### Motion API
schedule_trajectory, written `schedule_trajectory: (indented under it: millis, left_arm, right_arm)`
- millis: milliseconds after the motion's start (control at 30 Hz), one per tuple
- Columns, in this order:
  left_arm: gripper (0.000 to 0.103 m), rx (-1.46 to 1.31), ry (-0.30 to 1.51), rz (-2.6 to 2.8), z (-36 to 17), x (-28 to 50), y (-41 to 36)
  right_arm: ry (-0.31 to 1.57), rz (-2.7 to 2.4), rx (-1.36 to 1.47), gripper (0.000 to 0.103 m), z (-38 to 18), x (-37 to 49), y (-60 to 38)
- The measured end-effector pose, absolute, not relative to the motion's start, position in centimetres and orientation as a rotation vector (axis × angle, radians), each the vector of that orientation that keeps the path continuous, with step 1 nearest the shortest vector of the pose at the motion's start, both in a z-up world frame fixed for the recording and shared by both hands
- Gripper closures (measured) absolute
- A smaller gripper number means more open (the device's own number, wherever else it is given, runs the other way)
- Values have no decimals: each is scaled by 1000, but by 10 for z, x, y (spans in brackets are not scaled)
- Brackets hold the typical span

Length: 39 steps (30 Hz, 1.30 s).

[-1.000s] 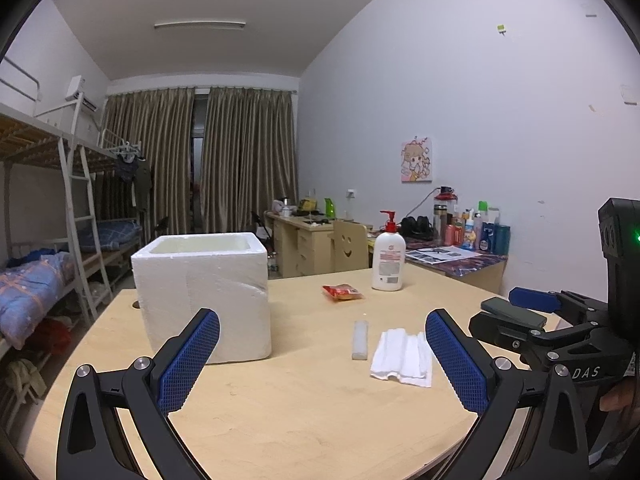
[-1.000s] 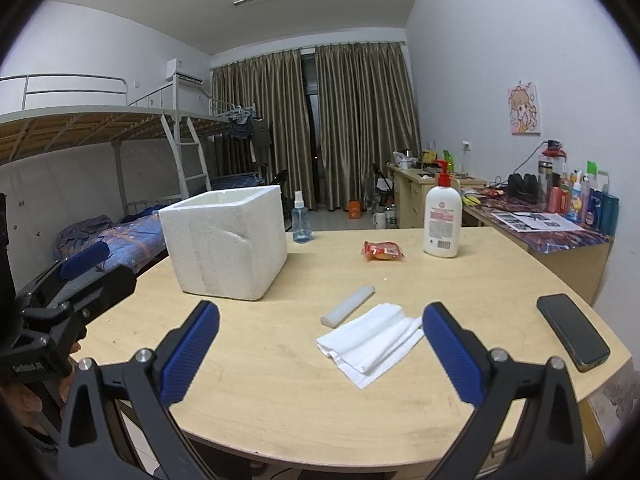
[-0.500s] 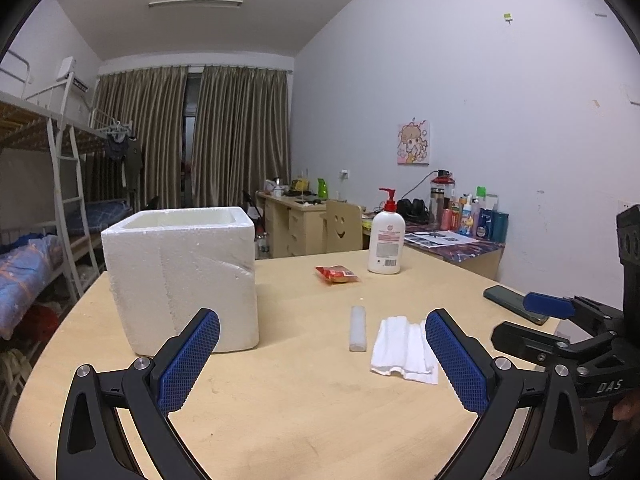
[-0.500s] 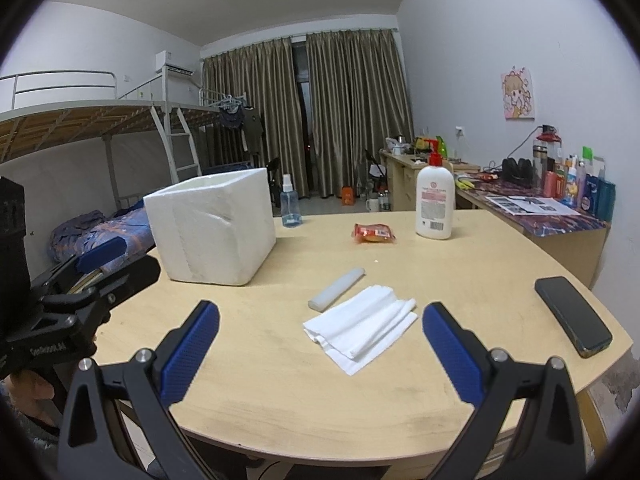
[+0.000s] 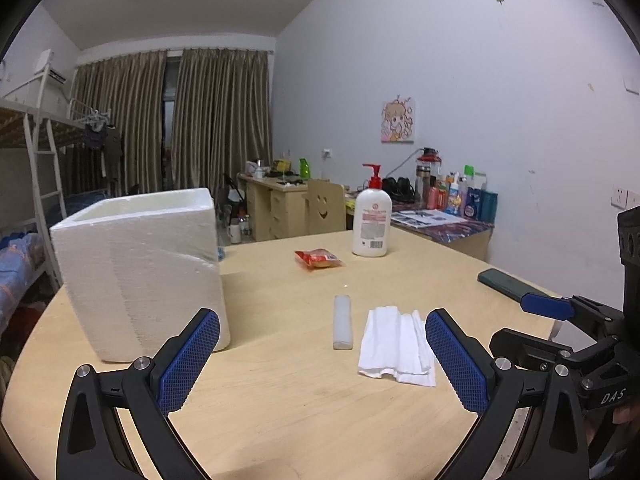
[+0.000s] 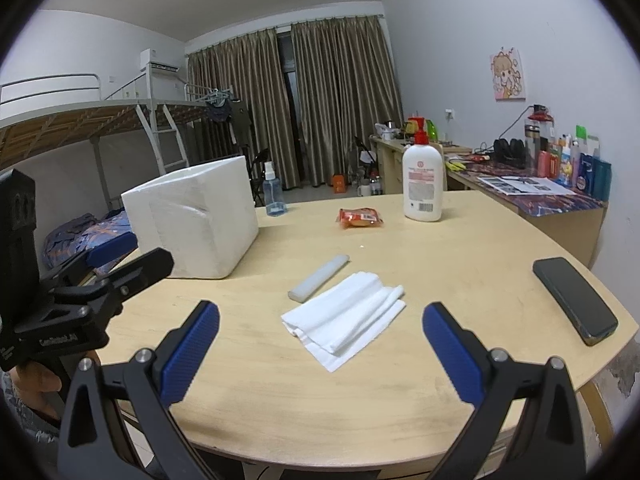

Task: Organize soft objects
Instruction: 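Reach the left gripper to the white foam stick while the right tool approaches the white cloth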

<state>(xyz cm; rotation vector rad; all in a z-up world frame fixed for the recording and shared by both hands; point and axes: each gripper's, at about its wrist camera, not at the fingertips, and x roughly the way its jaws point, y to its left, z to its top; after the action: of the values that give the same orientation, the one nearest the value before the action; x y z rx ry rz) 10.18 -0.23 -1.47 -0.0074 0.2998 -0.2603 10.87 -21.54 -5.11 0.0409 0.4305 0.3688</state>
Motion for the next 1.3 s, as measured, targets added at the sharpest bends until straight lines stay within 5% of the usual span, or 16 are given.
schedule_trajectory:
  millis: [1000, 1300]
  left_arm:
    - [0, 56, 471, -335, -11, 202, -36]
    - [15, 50, 594, -367, -32, 237, -43]
  right_arm:
    - [487, 332, 104, 0, -62, 148, -228]
    - [508, 314, 89, 0, -66, 160, -225]
